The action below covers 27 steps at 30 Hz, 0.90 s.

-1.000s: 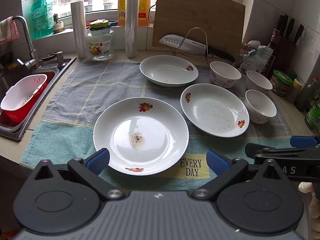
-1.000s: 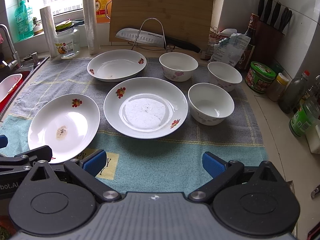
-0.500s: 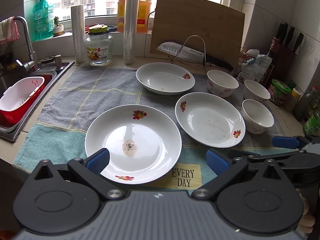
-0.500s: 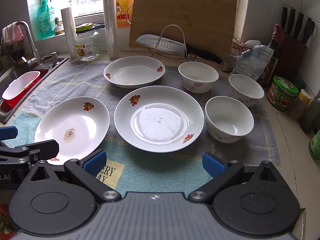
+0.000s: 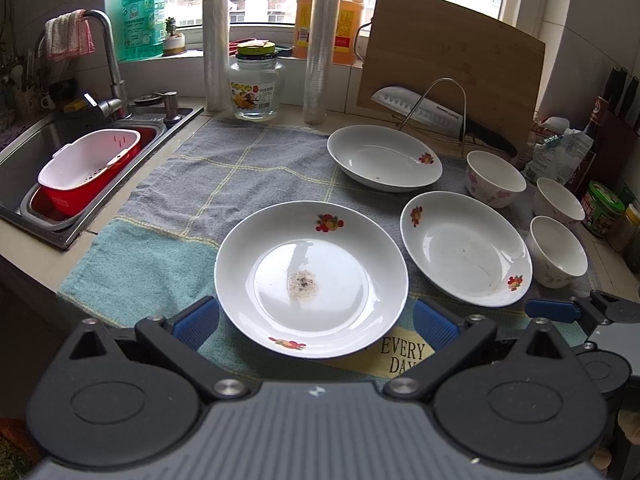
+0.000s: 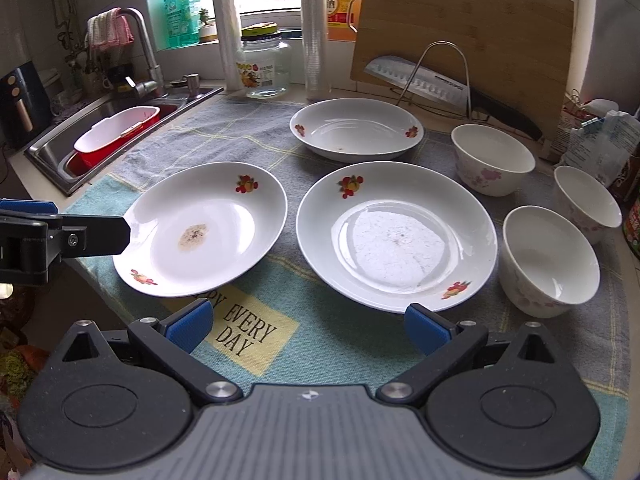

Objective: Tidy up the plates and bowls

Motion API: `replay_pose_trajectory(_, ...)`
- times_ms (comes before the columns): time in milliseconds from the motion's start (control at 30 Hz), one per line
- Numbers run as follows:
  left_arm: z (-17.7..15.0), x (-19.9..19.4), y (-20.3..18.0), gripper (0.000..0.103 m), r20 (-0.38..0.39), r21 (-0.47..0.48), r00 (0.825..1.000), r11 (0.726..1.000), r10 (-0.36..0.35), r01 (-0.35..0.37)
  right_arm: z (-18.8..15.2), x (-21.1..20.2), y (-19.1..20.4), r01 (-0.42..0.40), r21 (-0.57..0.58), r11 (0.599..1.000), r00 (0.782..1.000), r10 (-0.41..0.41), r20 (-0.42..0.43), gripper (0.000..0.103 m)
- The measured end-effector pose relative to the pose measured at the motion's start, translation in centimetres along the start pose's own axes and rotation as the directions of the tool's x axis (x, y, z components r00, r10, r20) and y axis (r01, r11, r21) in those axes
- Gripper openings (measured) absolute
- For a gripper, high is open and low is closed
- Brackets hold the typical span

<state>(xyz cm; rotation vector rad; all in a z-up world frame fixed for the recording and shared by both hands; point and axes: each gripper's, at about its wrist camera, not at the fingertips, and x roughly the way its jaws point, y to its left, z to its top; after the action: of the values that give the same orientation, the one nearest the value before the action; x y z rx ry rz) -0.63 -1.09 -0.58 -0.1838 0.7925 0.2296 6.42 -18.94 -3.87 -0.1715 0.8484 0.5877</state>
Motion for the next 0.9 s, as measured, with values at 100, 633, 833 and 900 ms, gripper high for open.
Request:
replay_pose_trajectory(100,-0.2,0.1,1.0,0.102,-0.012,-0.027,0.999,0.999,0.033,-0.033,-0.2,1.0,0.7,-0.038,-0.039,0.999,0.999,0.038,-0.007,0.103)
replay_pose_trajectory(633,2.4,5.0,5.6,0.102,-0.074,0.01,0.997,1.0,-0.001,0.002,-1.0,5.9,4.4,-0.096,-0.148,0.984,0.995,0.093,-0.027,0.103)
replay_pose_trajectory(833,4.2,7.7,6.4,0.102,-0.109,0.088,0.992,0.993,-0.069,0.079,-0.3,7.6,6.5,-0.082,-0.193,0.978,0.997,0.082,-0.006,0.103)
replay_pose_trajectory(900,4.7,8.6,6.5,0.102,-0.126,0.119,0.987,0.987,-0.095,0.11,-0.1,8.3,6.9,-0.095,-0.193,0.977,0.996,0.093,-0.015,0.103)
